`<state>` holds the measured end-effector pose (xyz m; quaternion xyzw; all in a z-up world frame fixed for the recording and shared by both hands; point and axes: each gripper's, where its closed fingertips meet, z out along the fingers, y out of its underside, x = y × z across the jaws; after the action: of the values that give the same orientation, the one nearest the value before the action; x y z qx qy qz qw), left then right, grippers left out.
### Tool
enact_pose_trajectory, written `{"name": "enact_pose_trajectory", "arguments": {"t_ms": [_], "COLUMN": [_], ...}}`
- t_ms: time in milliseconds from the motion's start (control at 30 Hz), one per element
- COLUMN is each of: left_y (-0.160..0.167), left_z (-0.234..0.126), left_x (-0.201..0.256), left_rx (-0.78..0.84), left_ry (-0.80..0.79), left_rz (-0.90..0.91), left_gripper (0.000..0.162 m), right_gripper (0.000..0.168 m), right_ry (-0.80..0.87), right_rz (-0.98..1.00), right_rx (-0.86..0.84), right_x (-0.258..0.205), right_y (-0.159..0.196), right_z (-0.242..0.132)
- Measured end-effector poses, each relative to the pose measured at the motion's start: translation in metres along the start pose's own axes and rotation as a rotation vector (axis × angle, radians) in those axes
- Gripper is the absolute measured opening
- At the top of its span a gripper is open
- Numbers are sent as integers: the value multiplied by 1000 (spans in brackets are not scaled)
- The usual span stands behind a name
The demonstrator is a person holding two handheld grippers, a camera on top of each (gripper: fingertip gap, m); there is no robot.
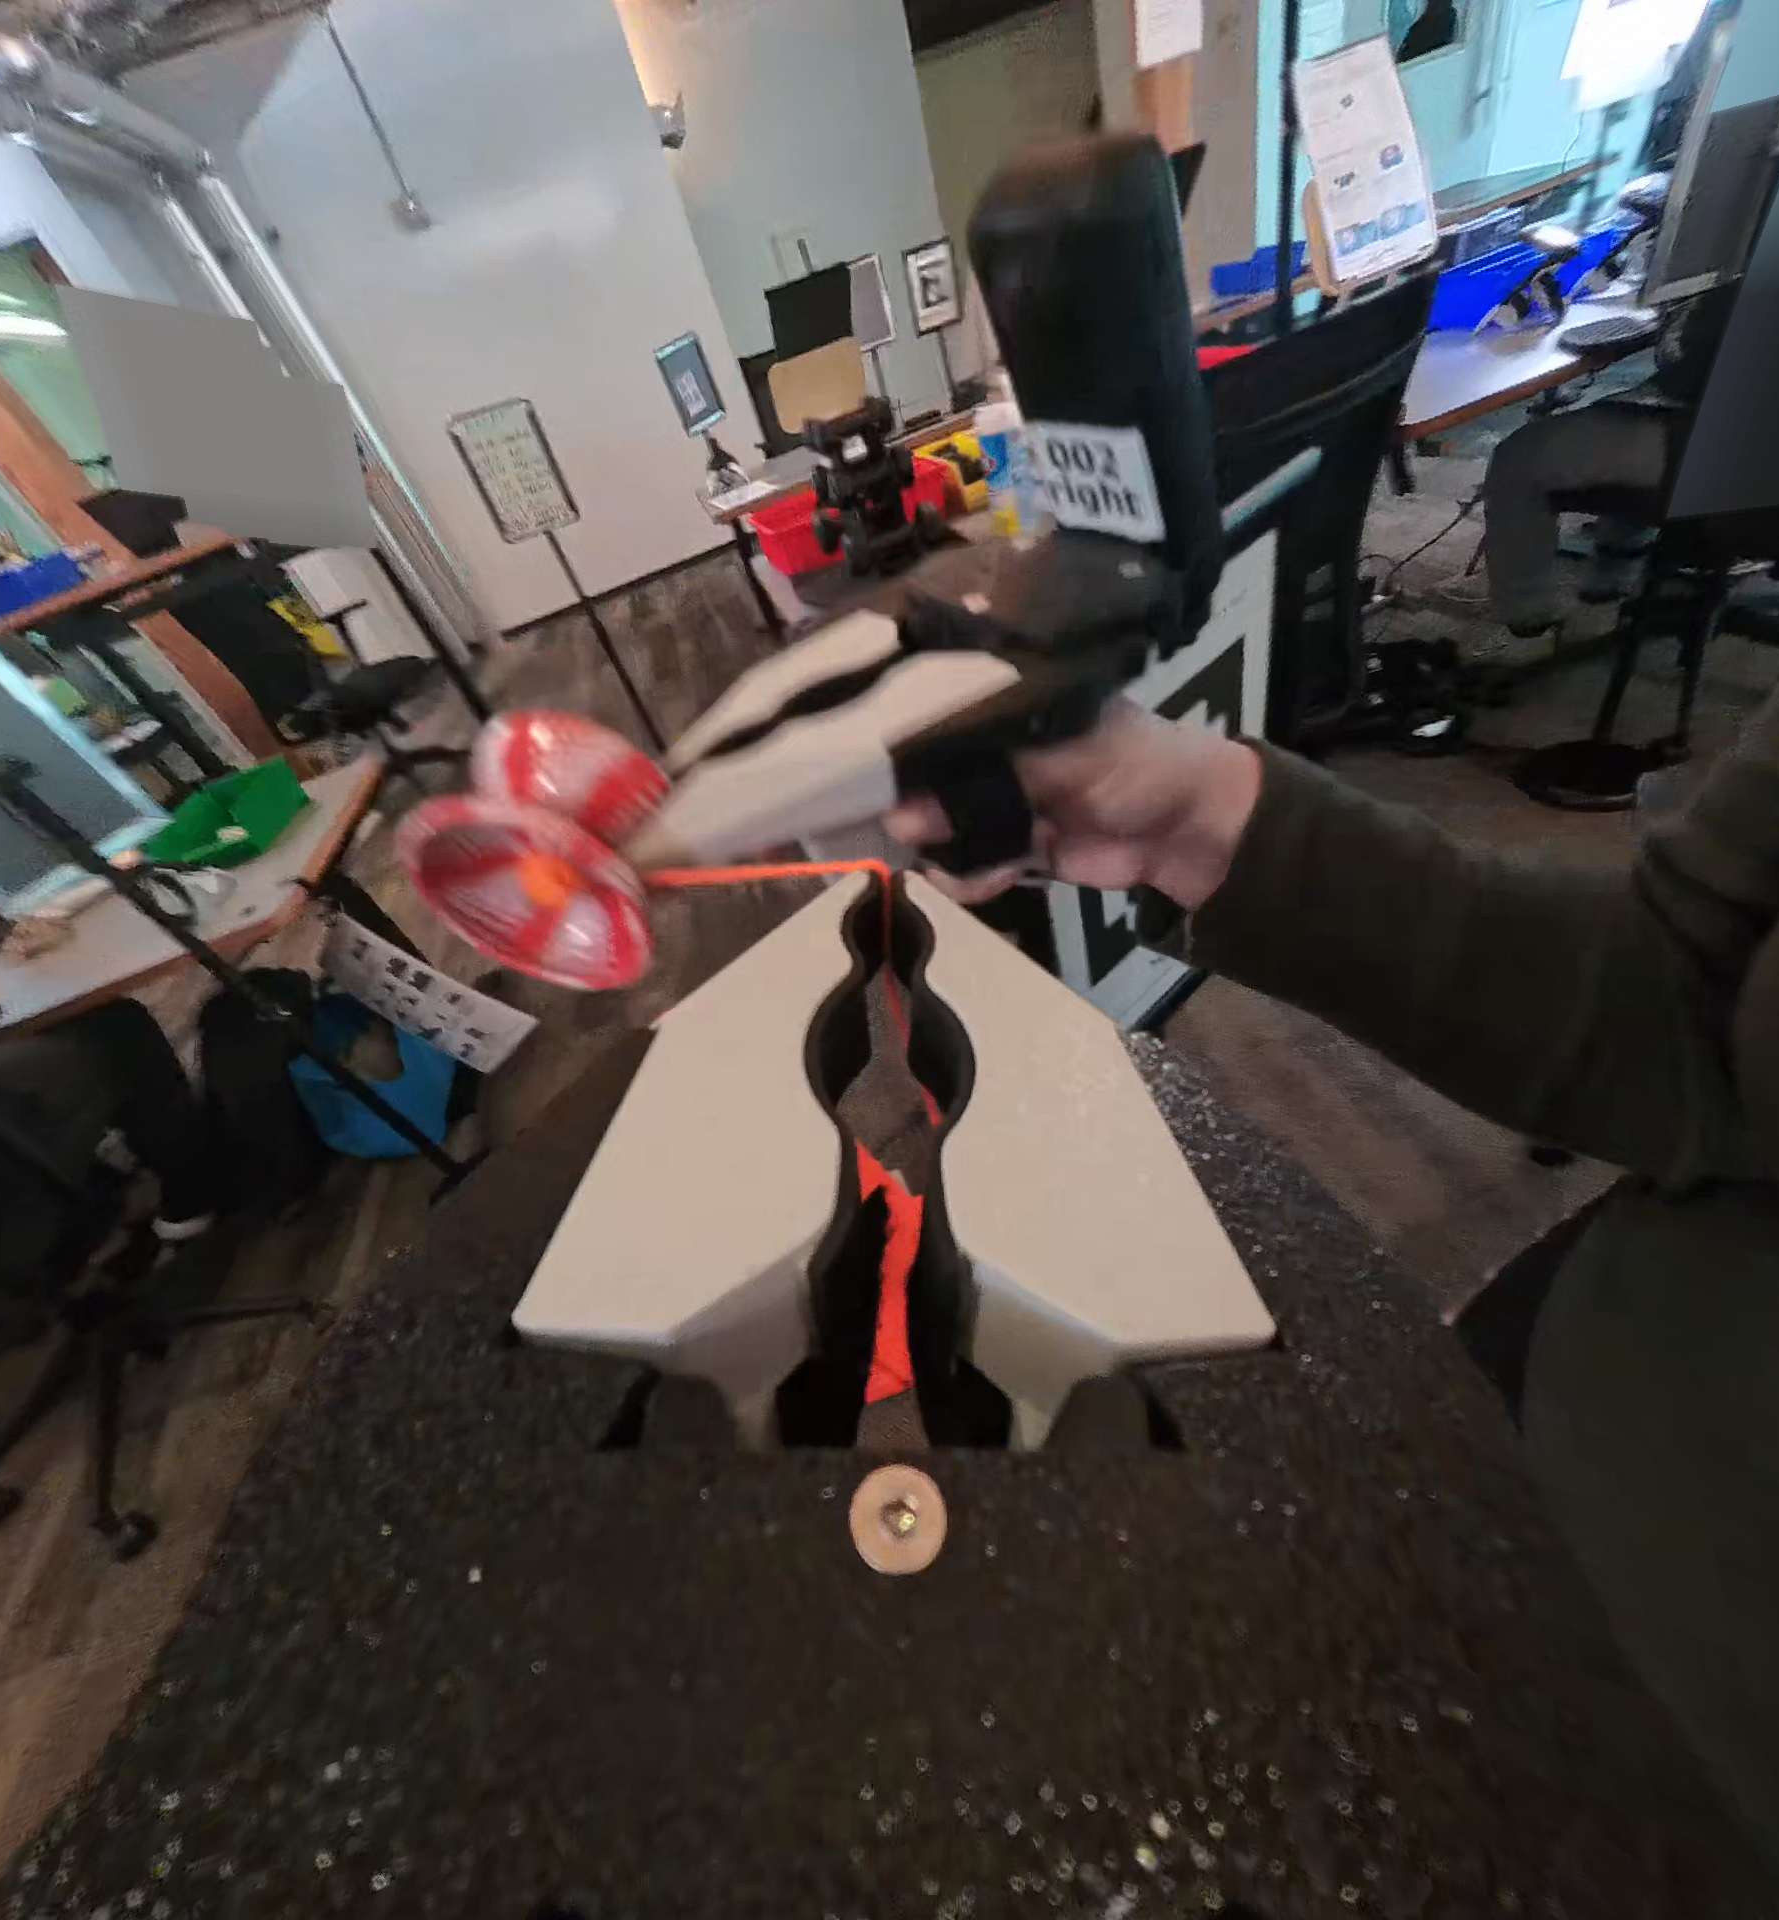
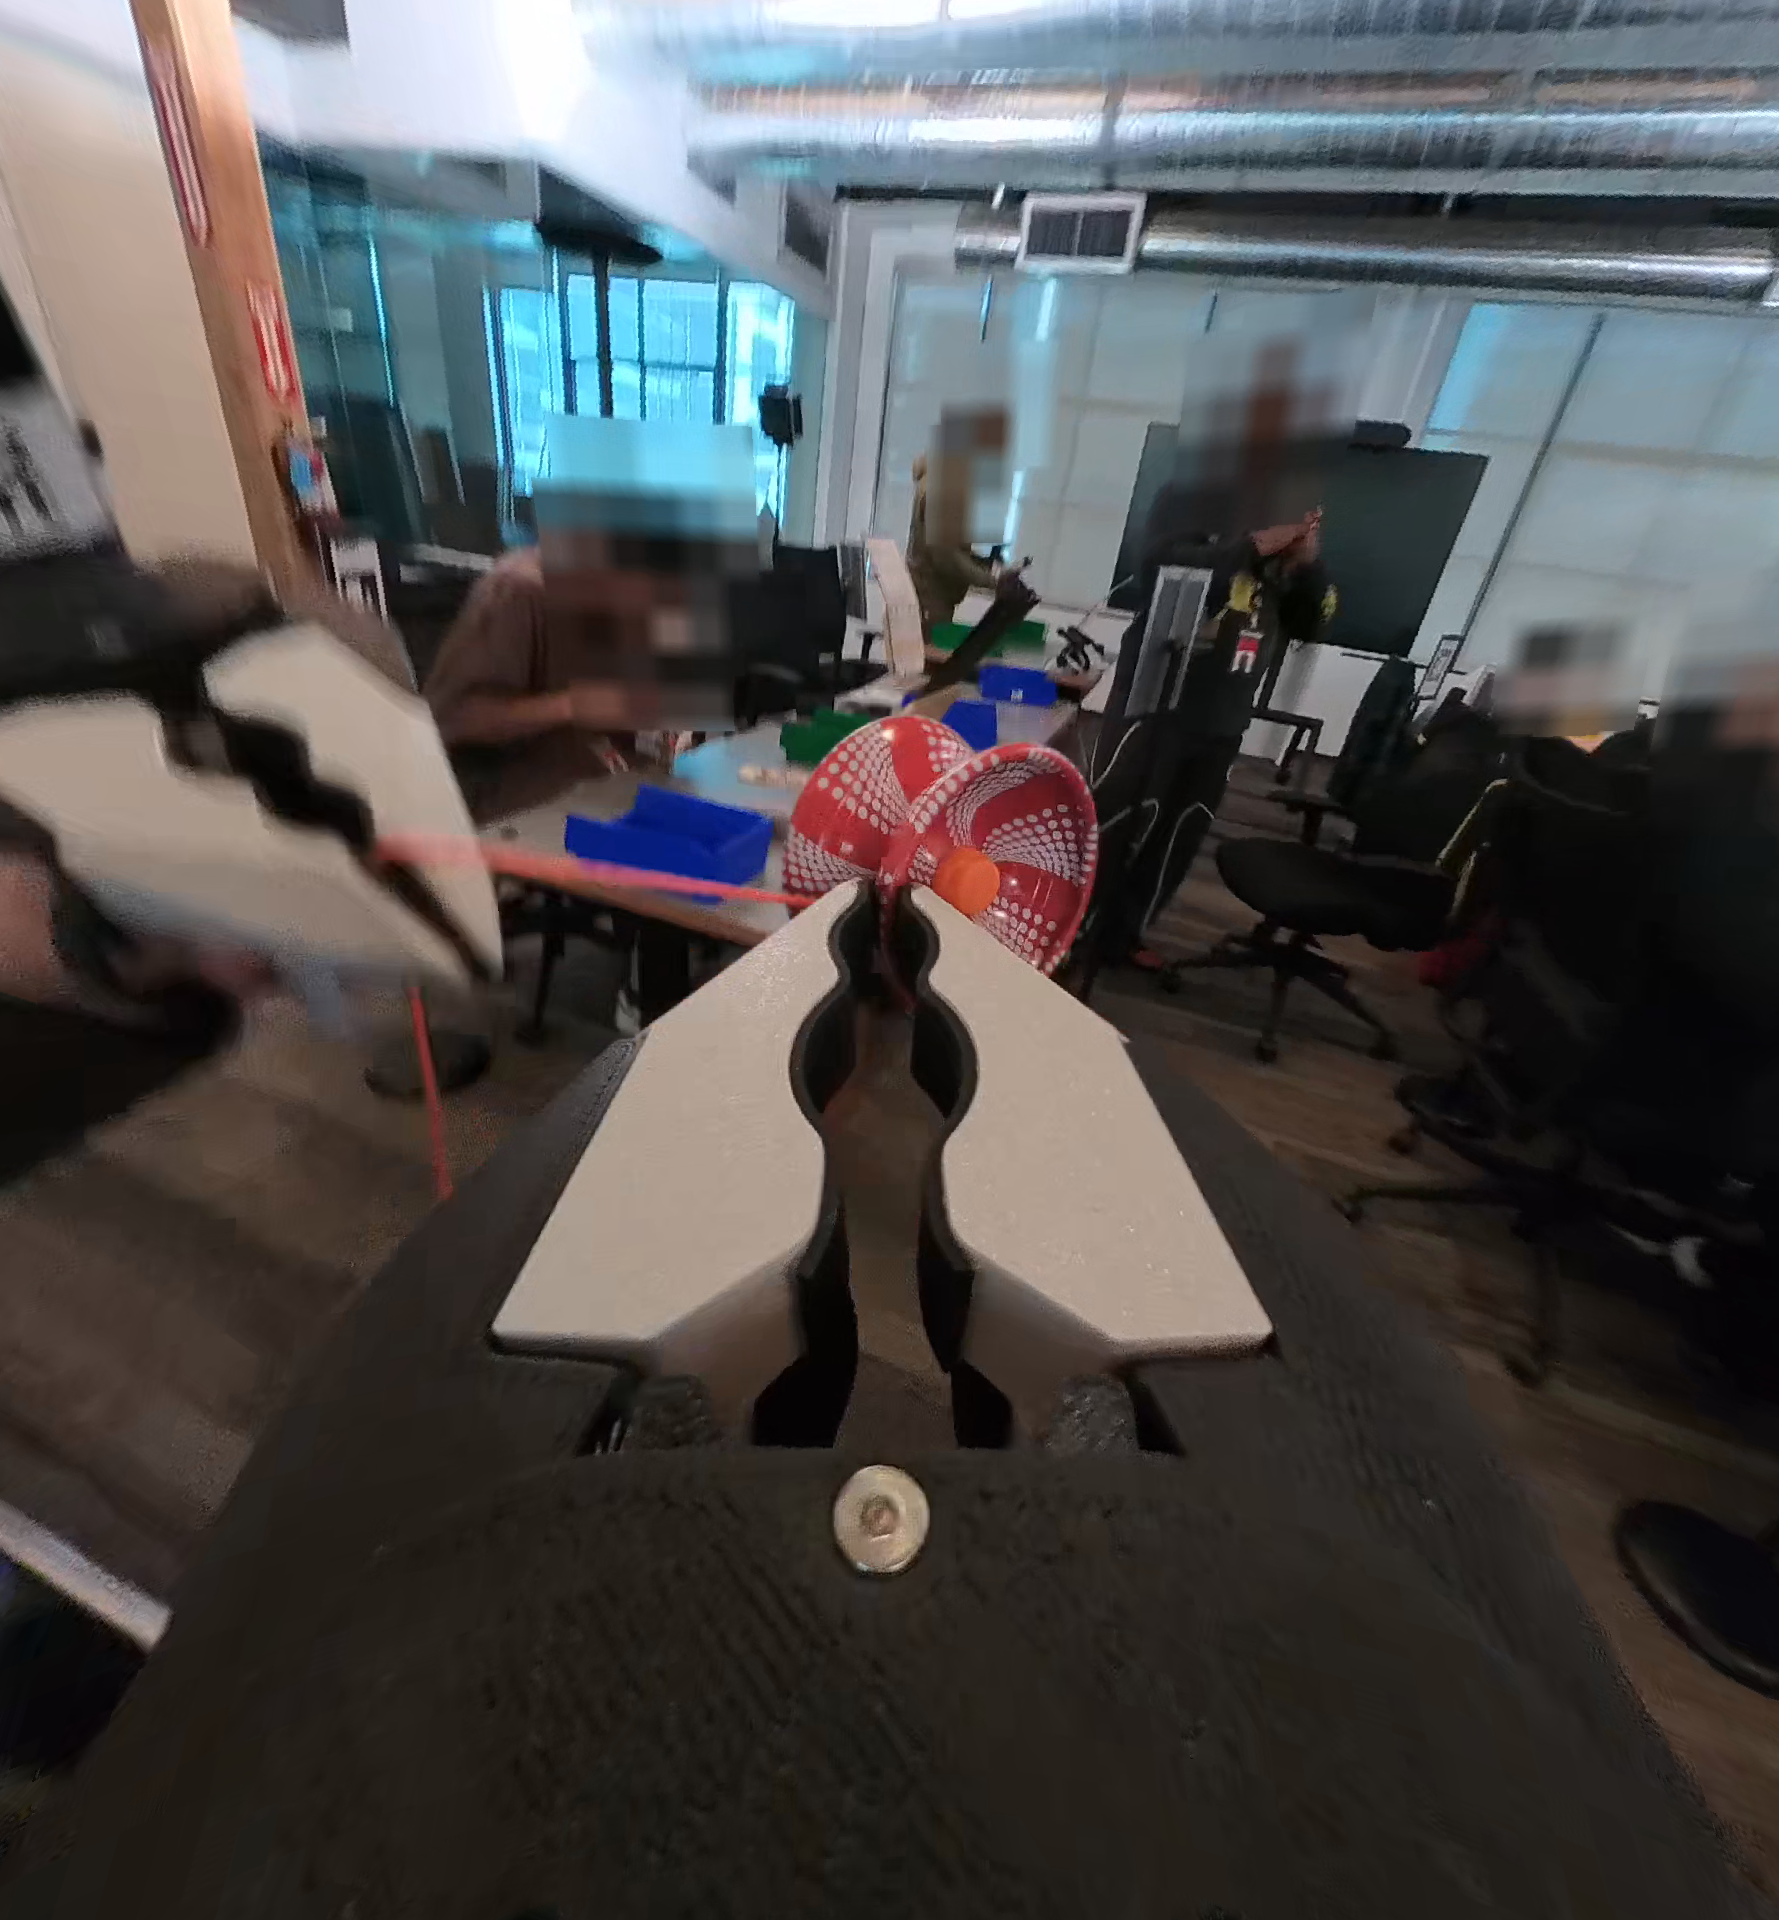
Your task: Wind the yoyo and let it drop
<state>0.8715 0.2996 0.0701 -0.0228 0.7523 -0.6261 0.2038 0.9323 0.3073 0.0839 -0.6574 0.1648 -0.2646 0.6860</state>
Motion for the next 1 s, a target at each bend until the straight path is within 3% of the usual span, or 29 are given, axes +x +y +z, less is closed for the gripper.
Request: {"name": "enact_pose_trajectory", "arguments": {"t_ms": [100, 233, 367, 467, 533, 600, 700, 800, 900, 1000], "left_y": [-21, -14, 34, 71, 79, 68, 30, 15, 35, 58], "left_z": [-18, -36, -27, -4, 6, 8, -3, -20, -29, -11], "left_x": [-21, -65, -77, -37, 1, 27, 20, -17, -50, -36], "left_rx": [-2, -87, -196, -270, -306, -283, -201, -221, -328, -323], "left_ry": [-91, -289, -271, -69, 82, 181, 139, -20, -152, -78], "left_rz": [58, 88, -9, -89, -74, -35, 36, 58, 57, -19], "left_gripper": [0, 0, 0, 0, 0, 0, 0, 0, 0, 0], "right_gripper": [1, 2, 1, 1, 1, 1, 2, 2, 2, 1], "right_ry": [-83, -318, -564, -386, -241, -120, -85, -247, -493, -675], "right_rz": [-127, -191, -40, 8, -32, -148, -313, -295, -168, -62], "right_rx": [-93, -123, 131, 233, 214, 80, -165, -220, -129, 66], "right_x": [-20, -63, -94, -62, -40, -22, -17, -40, -68, -88], "right_y": [12, 18, -21, -35, -30, -8, 33, 47, 38, 9], "right_z": [5, 0, -23, -17, -13, -8, -3, -10, -30, -49]}}
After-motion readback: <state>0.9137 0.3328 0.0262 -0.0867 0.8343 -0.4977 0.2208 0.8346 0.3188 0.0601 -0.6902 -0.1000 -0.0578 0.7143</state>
